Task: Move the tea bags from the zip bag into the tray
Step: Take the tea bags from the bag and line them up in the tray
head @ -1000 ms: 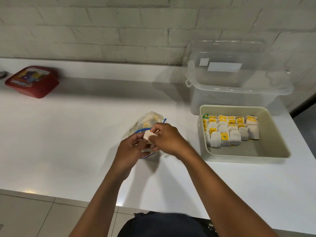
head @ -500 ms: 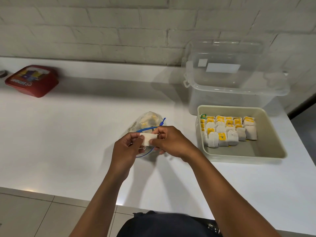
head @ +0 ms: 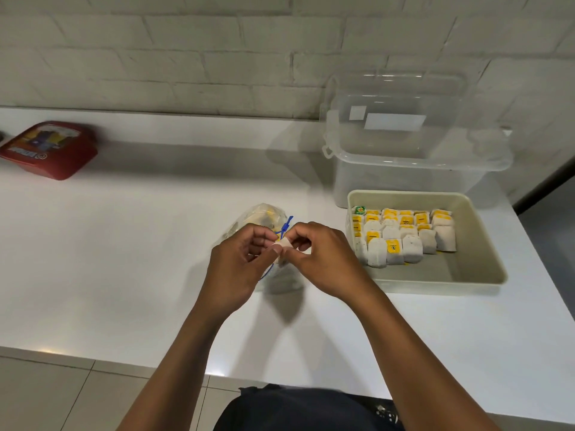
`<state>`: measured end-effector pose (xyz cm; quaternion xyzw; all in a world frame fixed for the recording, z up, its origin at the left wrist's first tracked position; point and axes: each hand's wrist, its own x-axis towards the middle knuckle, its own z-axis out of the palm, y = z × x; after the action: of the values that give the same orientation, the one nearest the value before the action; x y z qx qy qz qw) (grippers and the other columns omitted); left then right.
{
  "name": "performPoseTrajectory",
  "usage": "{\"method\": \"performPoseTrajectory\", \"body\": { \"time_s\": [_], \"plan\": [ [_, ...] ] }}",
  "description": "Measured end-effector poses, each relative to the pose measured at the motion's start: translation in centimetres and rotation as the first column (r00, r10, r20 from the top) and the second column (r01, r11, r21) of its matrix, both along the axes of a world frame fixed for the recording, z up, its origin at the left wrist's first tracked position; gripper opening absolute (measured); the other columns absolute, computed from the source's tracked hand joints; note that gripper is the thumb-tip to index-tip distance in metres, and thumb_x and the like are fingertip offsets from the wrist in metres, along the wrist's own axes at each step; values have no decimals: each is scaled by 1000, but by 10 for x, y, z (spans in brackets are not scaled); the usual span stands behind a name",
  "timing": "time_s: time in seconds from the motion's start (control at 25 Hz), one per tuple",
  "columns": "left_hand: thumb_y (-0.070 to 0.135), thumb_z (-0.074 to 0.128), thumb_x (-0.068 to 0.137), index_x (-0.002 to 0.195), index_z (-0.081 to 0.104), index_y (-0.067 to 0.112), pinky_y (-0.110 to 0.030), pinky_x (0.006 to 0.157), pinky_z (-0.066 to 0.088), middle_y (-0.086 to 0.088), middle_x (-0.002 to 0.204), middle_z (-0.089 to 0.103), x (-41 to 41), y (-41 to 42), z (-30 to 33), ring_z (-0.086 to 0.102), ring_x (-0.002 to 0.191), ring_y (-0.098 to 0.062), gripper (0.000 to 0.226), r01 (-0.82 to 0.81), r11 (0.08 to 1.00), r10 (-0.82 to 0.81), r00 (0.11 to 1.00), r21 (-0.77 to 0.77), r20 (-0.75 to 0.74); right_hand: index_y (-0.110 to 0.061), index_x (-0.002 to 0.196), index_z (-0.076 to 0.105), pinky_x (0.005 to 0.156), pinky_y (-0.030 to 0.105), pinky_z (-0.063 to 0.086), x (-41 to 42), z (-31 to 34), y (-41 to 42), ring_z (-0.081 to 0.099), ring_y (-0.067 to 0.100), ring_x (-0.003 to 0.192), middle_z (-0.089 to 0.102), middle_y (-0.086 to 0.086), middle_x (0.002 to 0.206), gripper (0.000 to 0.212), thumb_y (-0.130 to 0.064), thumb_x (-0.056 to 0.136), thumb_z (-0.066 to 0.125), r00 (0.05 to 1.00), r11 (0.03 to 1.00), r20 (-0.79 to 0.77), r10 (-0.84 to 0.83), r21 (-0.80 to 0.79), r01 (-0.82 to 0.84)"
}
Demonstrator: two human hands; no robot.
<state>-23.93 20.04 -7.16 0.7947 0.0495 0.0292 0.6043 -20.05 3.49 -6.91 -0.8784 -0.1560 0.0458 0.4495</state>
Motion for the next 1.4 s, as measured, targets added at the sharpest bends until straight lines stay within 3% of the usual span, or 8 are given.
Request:
{"method": "performPoseTrajectory", "body": {
  "time_s": [0.36,0.48,0.6,0.76,0.92,1.08,1.28,1.4],
  "plan": [
    [15,73,88,98,71,26,-24,73,55,12,95,71,20,-87,9,68,82,-7,15,93,994,-100,988,62,121,-23,82,67,62,18,45,7,20,-90,56,1,61,65,-14,71,6,-20,84,72,998,997,-35,-52,49,54],
    [16,71,90,101,71,27,-18,73,53,14,101,69,24,-118,8,67,86,-3,15,125,983,-143,980,133,140,-24,82,66,65,26,48,18,24,-138,55,5,64,65,-9,73,9,-18,80,73,993,997,-83,-79,8,80],
    [18,68,92,103,72,28,-16,73,51,15,106,66,24,-144,7,66,90,-3,16,119,981,-141,980,155,143,-22,83,63,67,27,45,43,24,-188,57,12,72,61,-9,71,10,-13,79,67,987,955,-101,-128,-280,95],
    [16,67,92,103,73,26,-15,71,50,15,104,67,22,-167,-4,65,89,-6,15,139,970,-168,976,200,137,-16,81,60,67,27,47,77,10,-232,61,22,85,66,3,90,8,-8,81,60,983,727,-148,-108,-686,-23],
    [18,68,92,103,72,26,-10,72,46,16,101,67,20,-178,-13,65,89,-8,15,128,955,-167,978,269,129,-13,70,58,50,23,45,94,-4,-241,64,21,65,66,6,77,15,1,67,61,938,639,-324,-118,-748,-178],
    [19,68,91,102,72,27,-17,75,52,17,98,68,18,-187,-18,65,88,-7,14,103,949,-140,984,297,106,-7,72,56,41,25,45,98,-10,-235,59,20,50,60,7,64,22,8,66,70,920,589,-363,-145,-779,-215],
    [17,69,90,102,73,25,-12,74,50,17,98,68,22,-193,-21,65,87,-6,15,69,943,-113,986,326,120,0,110,61,67,27,42,101,-17,-233,66,27,102,67,15,112,25,3,85,63,961,547,-242,-133,-826,-132],
    [16,69,90,102,72,25,-17,73,52,16,97,68,20,-195,-24,65,86,-7,15,59,938,-108,986,340,128,-1,101,63,64,27,42,103,-22,-234,66,28,96,66,16,104,17,5,85,61,963,556,-235,-130,-821,-125]
  ]
}}
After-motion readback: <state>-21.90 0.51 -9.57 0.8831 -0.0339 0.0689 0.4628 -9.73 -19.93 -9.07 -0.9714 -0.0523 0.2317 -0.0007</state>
